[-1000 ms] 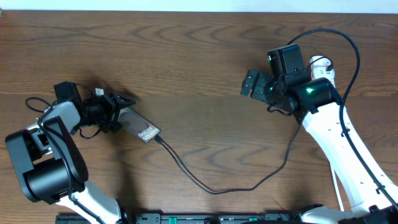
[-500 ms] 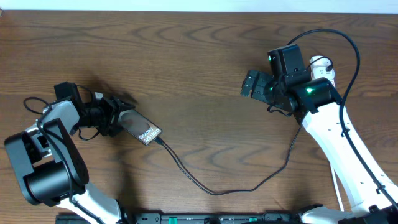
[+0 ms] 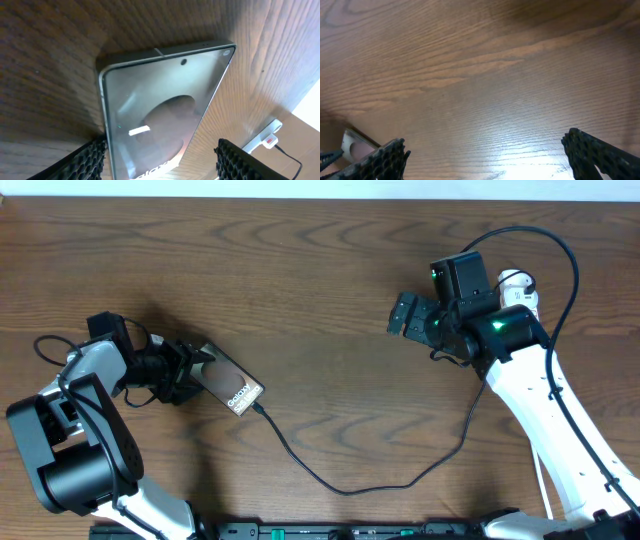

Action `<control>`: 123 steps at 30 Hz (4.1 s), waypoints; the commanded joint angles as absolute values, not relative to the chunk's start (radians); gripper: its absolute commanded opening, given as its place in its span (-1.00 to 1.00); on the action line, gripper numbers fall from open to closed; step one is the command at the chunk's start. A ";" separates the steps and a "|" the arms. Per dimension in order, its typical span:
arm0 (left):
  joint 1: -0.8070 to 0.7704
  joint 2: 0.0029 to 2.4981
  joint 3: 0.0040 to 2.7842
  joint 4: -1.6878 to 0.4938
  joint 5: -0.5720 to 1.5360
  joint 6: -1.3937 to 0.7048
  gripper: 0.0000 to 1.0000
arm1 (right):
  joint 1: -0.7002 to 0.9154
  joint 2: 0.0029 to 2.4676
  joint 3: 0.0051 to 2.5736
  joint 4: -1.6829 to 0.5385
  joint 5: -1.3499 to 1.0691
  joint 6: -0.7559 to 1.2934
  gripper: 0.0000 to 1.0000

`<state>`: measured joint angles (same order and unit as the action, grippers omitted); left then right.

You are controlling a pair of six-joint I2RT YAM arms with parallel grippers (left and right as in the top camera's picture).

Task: Plug charger to phone and switch on socket

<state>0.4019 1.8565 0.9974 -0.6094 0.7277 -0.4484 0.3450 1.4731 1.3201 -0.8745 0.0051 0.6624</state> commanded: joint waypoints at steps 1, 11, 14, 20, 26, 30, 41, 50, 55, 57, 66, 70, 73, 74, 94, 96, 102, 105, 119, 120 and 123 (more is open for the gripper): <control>0.407 1.941 0.933 -0.624 0.424 -0.438 0.47 | 0.342 1.459 1.327 -0.876 0.024 0.672 0.99; 0.407 1.937 0.933 -0.656 0.408 -0.438 0.47 | 0.342 1.459 1.327 -0.875 0.025 0.672 0.99; 0.407 1.917 0.933 -0.678 0.407 -0.423 0.47 | 0.342 1.459 1.327 -0.875 0.024 0.672 0.98; 0.407 1.776 0.933 -0.701 0.406 -0.348 0.47 | 0.342 1.459 1.327 -0.875 0.024 0.672 0.99; 0.402 1.551 0.941 -0.703 0.411 -0.232 0.48 | 0.342 1.459 1.327 -0.875 0.024 0.672 0.99; 0.341 1.417 0.968 -0.711 0.440 -0.175 0.48 | 0.342 1.459 1.327 -0.873 0.024 0.672 0.98; -0.115 1.328 1.211 -0.749 -0.030 -0.170 0.49 | 0.342 1.459 1.327 -0.872 0.024 0.672 0.98; -0.330 1.335 1.292 -0.682 -0.147 -0.245 0.49 | 0.342 1.459 1.327 -0.880 0.023 0.602 0.98; -0.356 1.335 1.292 -0.673 -0.147 -0.245 0.48 | 0.337 1.459 1.328 -0.869 0.008 0.546 0.99; -0.356 1.335 1.292 -0.675 -0.147 -0.245 0.48 | 0.326 1.459 1.328 -0.836 -0.032 0.483 0.99; -0.356 1.335 1.291 -0.691 -0.147 -0.245 0.49 | 0.070 1.459 1.355 -0.707 -0.390 0.284 0.99; -0.356 1.335 1.291 -0.695 -0.147 -0.245 0.48 | -0.138 1.459 1.385 -0.724 -0.634 0.197 0.99; -0.356 1.335 1.291 -0.694 -0.147 -0.245 0.49 | -0.291 1.459 1.402 -0.745 -0.768 0.138 0.97; -0.356 1.335 1.291 -0.694 -0.147 -0.245 0.48 | -0.337 1.459 1.406 -0.751 -0.804 0.123 0.95; -0.356 1.340 1.276 -0.699 -0.147 -0.245 0.49 | -0.530 2.088 2.199 -1.404 -0.698 -0.230 0.86; -0.356 1.343 1.275 -0.699 -0.147 -0.245 0.48 | -0.536 2.154 2.251 -1.438 -0.674 -0.231 0.85; -0.356 1.346 1.275 -0.699 -0.147 -0.245 0.48 | -0.540 2.277 2.264 -1.468 -0.577 -0.302 0.84; -0.356 1.346 1.275 -0.699 -0.147 -0.245 0.49 | -0.537 2.315 2.263 -1.472 -0.559 -0.382 0.83; -0.356 1.347 1.274 -0.699 -0.147 -0.245 0.48 | -0.529 2.437 2.262 -1.383 -0.577 -0.382 0.86; -0.356 1.347 1.274 -0.699 -0.147 -0.245 0.49 | -0.525 2.442 2.262 -1.380 -0.583 -0.382 0.87; -0.356 1.347 1.274 -0.699 -0.147 -0.245 0.48 | -0.510 2.449 2.261 -1.370 -0.586 -0.383 0.89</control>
<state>-0.3546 1.3388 1.2751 -0.6991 -0.1341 -0.2359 -0.5297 2.4355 2.2436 -1.3750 -0.5610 -0.3626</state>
